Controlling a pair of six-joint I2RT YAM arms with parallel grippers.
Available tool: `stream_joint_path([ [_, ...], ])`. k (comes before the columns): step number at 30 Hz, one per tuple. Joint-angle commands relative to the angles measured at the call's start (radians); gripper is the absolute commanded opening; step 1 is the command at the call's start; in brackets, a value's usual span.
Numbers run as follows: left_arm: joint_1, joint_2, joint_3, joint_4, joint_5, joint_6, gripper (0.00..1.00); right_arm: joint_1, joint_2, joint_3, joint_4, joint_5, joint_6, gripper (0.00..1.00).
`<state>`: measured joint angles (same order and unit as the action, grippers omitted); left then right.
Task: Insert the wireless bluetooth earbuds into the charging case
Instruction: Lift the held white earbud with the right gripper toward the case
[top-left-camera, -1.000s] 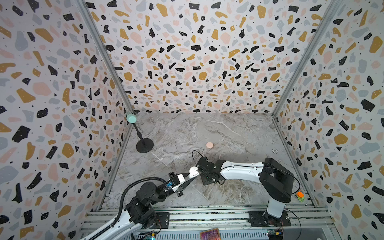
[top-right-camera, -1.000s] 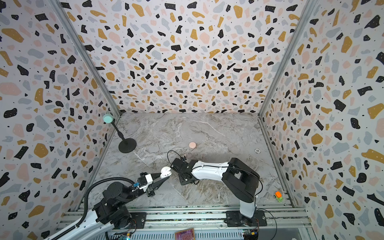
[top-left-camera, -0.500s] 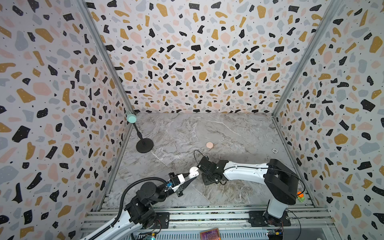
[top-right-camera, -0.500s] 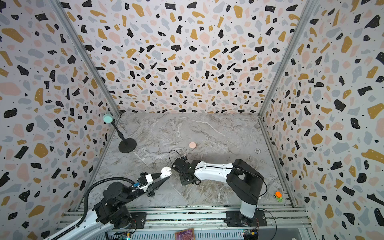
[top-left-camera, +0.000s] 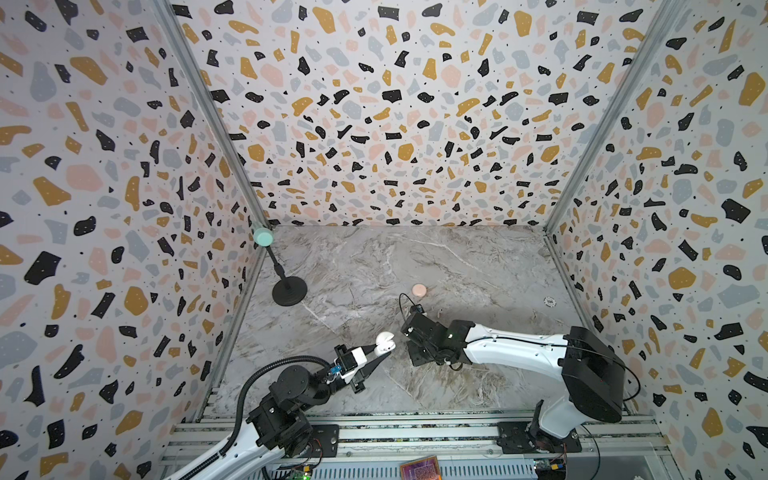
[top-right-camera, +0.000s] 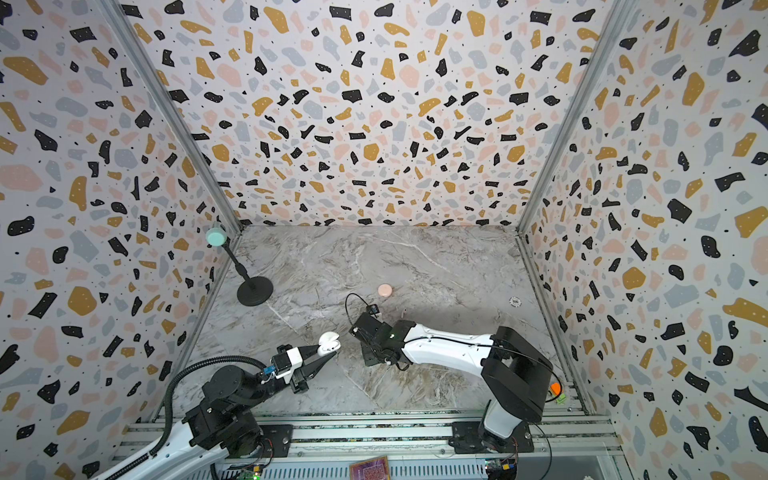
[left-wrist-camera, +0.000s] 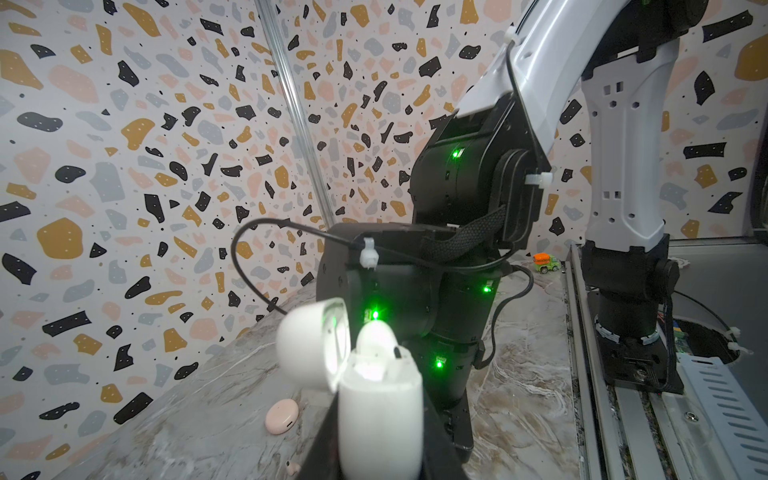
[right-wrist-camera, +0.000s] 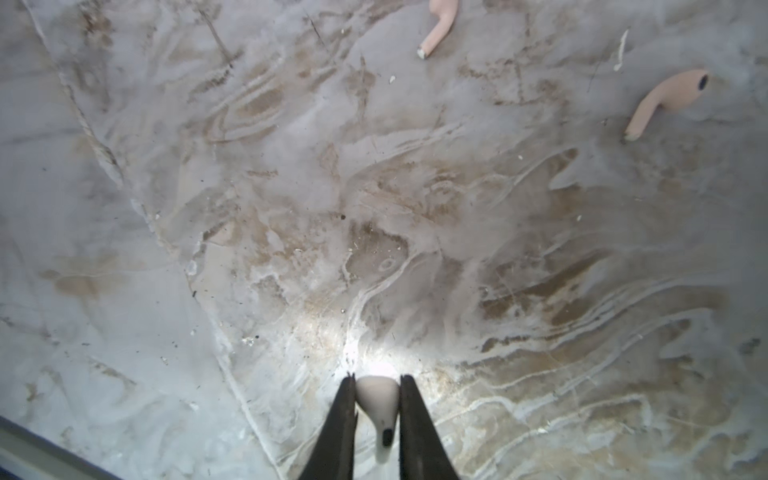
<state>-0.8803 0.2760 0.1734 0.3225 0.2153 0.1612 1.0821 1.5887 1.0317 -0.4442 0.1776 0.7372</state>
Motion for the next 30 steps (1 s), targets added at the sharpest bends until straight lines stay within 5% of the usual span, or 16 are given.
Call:
stream_joint_path([
  [1,-0.004,-0.006,0.003,0.05,-0.024,-0.011,0.0,0.003,-0.06,-0.007,0.005,0.029,-0.01,0.14],
  [30,0.0,0.013,0.027,0.034,-0.215,-0.101,0.0,0.003,-0.287,0.119,-0.038,0.083,-0.071,0.14],
])
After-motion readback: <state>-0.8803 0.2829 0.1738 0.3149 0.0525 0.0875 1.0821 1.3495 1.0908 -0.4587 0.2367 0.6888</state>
